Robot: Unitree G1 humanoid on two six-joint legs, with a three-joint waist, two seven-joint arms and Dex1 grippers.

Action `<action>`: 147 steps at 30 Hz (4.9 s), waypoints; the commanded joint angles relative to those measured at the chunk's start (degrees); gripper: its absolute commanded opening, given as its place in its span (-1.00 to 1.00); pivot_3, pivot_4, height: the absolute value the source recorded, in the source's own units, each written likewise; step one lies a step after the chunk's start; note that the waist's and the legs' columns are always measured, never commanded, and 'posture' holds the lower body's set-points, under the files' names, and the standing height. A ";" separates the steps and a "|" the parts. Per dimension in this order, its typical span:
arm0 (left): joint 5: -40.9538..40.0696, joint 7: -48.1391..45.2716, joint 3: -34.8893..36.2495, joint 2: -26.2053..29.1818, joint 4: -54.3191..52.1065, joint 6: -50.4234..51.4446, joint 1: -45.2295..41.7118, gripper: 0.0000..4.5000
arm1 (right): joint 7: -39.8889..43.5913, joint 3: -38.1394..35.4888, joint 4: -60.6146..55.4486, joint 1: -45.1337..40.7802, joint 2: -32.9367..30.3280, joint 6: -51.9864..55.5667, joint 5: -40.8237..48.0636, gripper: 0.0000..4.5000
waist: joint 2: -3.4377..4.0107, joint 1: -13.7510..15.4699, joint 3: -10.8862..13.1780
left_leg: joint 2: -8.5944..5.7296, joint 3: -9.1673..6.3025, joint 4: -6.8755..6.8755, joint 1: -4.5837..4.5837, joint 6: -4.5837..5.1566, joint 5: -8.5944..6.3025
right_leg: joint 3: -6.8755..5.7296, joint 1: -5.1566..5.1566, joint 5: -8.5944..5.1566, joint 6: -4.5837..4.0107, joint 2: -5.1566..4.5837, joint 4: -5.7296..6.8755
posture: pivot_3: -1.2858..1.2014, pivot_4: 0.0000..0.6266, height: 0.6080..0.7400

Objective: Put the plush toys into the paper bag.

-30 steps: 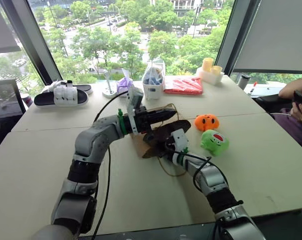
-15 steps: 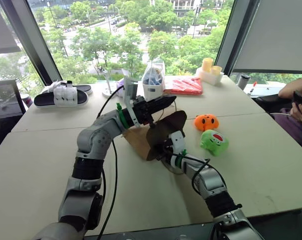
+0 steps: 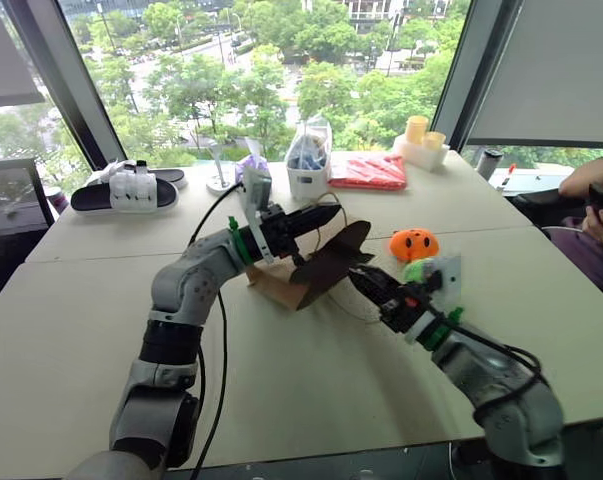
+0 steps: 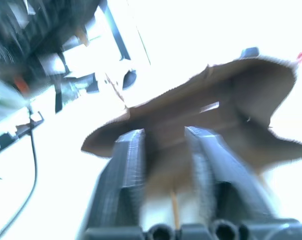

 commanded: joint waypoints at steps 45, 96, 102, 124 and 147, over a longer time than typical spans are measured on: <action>-3.08 0.64 2.53 -2.30 3.47 1.56 -3.75 -1.00 | 10.78 22.84 19.15 -13.50 -16.92 -17.62 -32.90 -0.98 | -0.09 -0.06 0.02 | 0.01 0.25 0.11 0.01 -0.23 0.14 | 0.01 0.05 0.00 0.00 -0.01 -0.03 | 0.03 -0.52 1.00; -8.81 13.62 7.64 -4.69 -3.16 5.10 -0.50 -1.00 | -11.80 12.46 105.02 -53.30 -6.91 -36.11 -41.71 -0.42 | -0.08 -1.64 0.00 | 0.02 0.42 -0.10 -0.09 -0.40 0.24 | 0.09 -0.13 0.08 -0.08 -0.08 -0.18 | 0.03 -0.52 1.00; -8.98 13.79 7.20 -5.31 -2.29 4.44 -0.40 -1.00 | -11.34 9.74 104.30 -53.91 -7.81 -37.37 -39.68 -0.96 | -0.07 -1.70 0.00 | 0.03 0.42 -0.01 -0.07 -0.42 0.25 | 0.09 -0.11 0.09 -0.08 -0.04 -0.08 | 0.03 -0.52 1.00; -11.17 8.66 8.92 -5.15 6.30 6.22 -5.08 -1.00 | -5.65 12.03 15.60 -19.16 -3.26 10.20 -14.68 -0.96 | -0.09 -1.35 0.00 | 0.04 0.34 0.28 -0.01 -0.03 0.04 | 0.05 -0.10 0.14 -0.14 -0.01 0.32 | 0.03 -0.52 1.00; -13.86 16.41 14.23 -7.43 6.78 4.63 -8.10 -1.00 | -0.62 12.17 13.18 -18.40 0.61 3.25 -14.37 0.99 | -0.09 -0.17 0.00 | 0.03 0.29 0.10 -0.05 -0.42 0.25 | 0.02 -0.26 0.14 -0.15 -0.01 0.37 | 0.03 -0.52 1.00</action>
